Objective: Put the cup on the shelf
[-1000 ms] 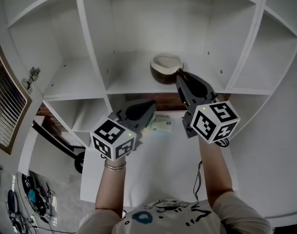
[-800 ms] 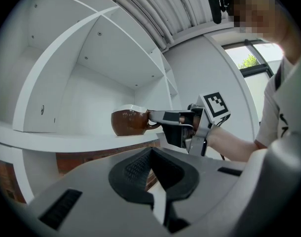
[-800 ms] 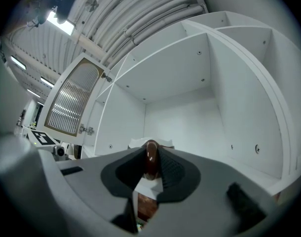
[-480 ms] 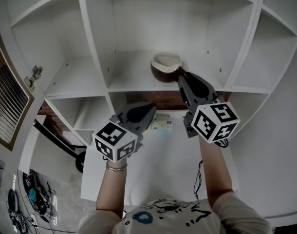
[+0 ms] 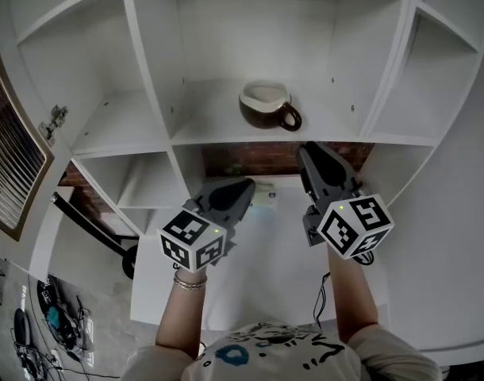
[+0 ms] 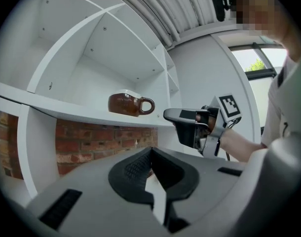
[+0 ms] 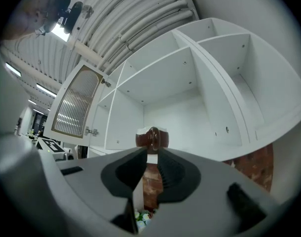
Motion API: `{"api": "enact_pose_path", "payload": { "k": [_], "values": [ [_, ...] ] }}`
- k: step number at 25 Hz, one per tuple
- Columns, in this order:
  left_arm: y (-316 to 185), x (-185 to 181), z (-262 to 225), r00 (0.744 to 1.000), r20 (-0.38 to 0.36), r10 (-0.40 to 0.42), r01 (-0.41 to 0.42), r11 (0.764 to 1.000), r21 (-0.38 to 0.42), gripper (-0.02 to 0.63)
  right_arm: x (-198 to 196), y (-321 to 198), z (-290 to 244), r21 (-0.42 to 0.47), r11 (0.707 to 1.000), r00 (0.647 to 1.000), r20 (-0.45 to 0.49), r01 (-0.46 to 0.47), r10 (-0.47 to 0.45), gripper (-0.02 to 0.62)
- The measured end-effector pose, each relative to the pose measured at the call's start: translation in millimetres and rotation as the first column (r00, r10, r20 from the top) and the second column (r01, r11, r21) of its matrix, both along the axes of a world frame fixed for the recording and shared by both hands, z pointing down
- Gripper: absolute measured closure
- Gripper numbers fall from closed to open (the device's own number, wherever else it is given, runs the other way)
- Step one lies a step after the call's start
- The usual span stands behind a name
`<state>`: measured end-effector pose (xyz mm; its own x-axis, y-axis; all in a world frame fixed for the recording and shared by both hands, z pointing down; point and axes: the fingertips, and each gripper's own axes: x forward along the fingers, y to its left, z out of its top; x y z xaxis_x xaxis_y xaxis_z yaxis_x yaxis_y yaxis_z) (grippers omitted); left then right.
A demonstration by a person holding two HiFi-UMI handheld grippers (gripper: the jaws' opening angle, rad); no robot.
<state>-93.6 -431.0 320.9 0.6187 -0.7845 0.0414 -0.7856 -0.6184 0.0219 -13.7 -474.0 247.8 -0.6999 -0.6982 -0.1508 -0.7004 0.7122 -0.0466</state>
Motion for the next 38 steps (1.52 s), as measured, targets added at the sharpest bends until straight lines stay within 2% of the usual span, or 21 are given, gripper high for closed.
{"api": "enact_pose_path", "payload": {
  "k": [4,11,16,20,27,32,38],
  "values": [
    [12.4,11.9,16.9,0.999,0.044,0.016,-0.017,1.0,0.014,0.591,0.9,18.0,23.7,-0.029,0.998,0.999,0.011,0.053,-0.053,0.529],
    [33.9,19.0,51.0,0.998,-0.041,0.039,-0.04,0.999,-0.028,0.591,2.2,34.5,82.9,-0.147,0.983,0.994,-0.013,0.107,-0.11,0.529],
    [45.2,20.4,72.3,1.0,-0.013,0.027,-0.027,0.999,-0.04,0.591,7.7,50.2,108.5,-0.19,0.972,0.989,-0.014,0.14,-0.145,0.529],
    [57.2,26.4,91.6,0.998,0.011,0.061,-0.06,0.995,-0.078,0.591,7.8,62.3,125.8,-0.222,0.96,0.984,-0.022,0.169,-0.178,0.529],
    [85.4,44.9,125.4,0.992,-0.008,0.124,-0.124,0.983,-0.138,0.591,2.1,88.6,165.5,-0.3,0.929,0.966,-0.069,0.217,-0.248,0.529],
    [101.5,50.4,133.6,0.987,-0.009,0.163,-0.162,0.975,-0.15,0.591,-0.9,108.2,192.6,-0.365,0.898,0.952,-0.087,0.245,-0.295,0.529],
    [118.7,55.7,143.3,0.981,-0.013,0.192,-0.191,0.969,-0.159,0.591,-9.2,136.4,217.6,-0.382,0.884,0.925,-0.15,0.271,-0.349,0.535]
  ]
}}
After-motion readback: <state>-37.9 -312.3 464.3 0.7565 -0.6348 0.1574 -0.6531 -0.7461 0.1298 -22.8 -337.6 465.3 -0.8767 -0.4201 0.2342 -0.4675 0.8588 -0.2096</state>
